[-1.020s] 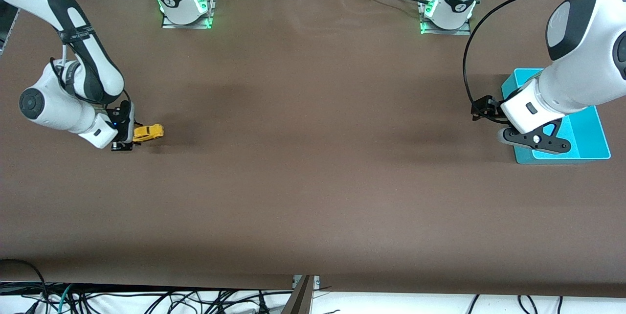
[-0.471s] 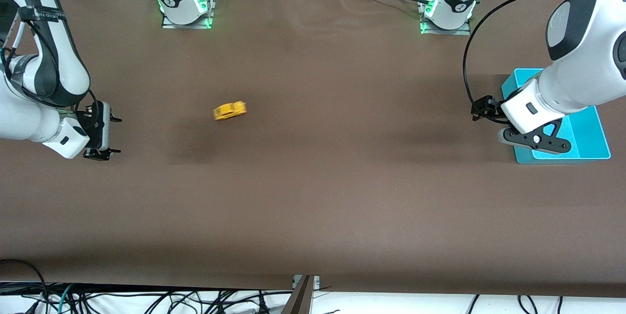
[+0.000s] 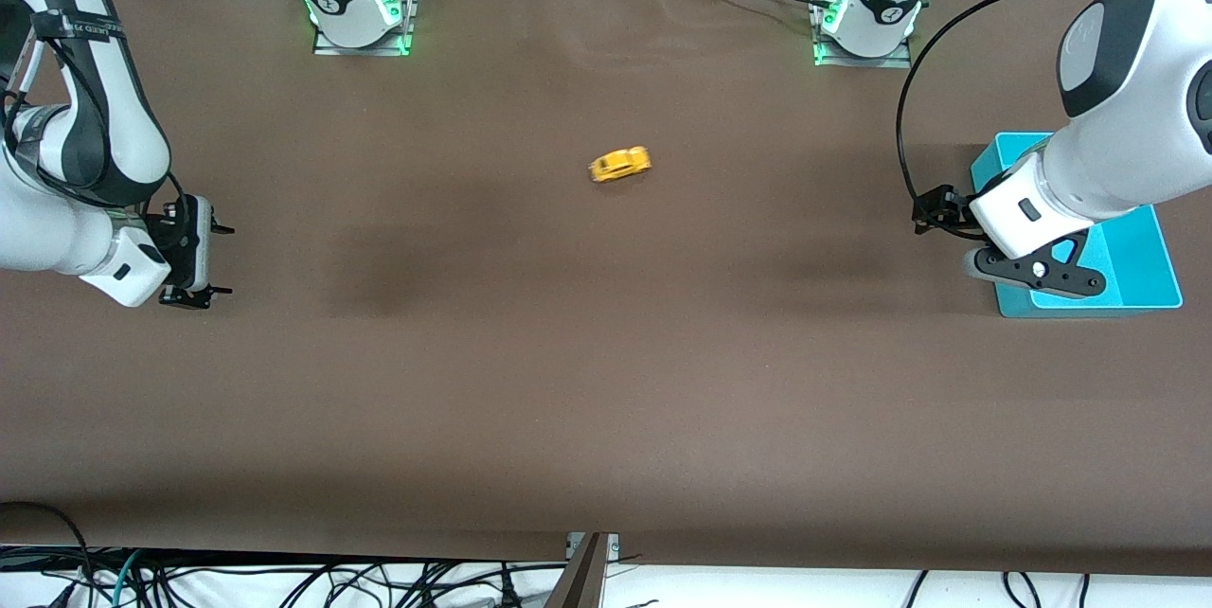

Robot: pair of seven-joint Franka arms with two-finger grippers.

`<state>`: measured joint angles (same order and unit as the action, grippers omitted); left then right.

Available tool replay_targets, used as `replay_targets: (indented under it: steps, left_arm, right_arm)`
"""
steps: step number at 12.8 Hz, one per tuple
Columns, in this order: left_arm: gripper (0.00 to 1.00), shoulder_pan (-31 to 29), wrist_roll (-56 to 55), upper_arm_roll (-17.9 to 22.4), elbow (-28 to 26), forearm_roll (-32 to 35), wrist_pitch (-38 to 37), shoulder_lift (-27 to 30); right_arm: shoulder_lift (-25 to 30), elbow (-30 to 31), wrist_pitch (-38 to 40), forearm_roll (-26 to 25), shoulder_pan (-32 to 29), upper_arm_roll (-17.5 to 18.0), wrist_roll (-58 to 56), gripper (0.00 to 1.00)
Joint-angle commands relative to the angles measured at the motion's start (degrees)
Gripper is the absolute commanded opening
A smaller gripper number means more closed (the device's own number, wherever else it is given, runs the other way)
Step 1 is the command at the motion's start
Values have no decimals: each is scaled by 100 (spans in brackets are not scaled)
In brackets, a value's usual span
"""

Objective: Wind and store yellow beetle car
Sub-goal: 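Open the right gripper to release the car and raise it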

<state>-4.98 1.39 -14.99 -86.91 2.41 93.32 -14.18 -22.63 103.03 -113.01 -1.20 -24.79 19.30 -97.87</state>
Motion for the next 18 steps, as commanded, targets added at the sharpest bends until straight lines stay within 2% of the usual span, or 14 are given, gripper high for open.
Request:
replay_targets:
  steps: [1, 11, 14, 16, 18]
  left_arm:
    - [100, -12, 36, -30, 131, 66, -33, -59]
    - [100, -3, 37, -39, 131, 58, -42, -102]
    - [100, -38, 98, -39, -36, -257, -514, -59]
    - [100, -47, 89, -39, -54, -303, -928, -15]
    - [100, -47, 71, -39, -54, -320, -1175, -6]
  right_arm:
    - [109, -38, 166, -12, -70, 47, 40, 100]
    - [311, -47, 157, -56, -61, 47, 84, 100]
    - [408, -47, 157, -39, -61, 47, 75, 100]
    - [732, -3, 183, -65, -18, 47, 241, 100]
    - [1197, 24, 629, -108, 26, 47, 959, 100]
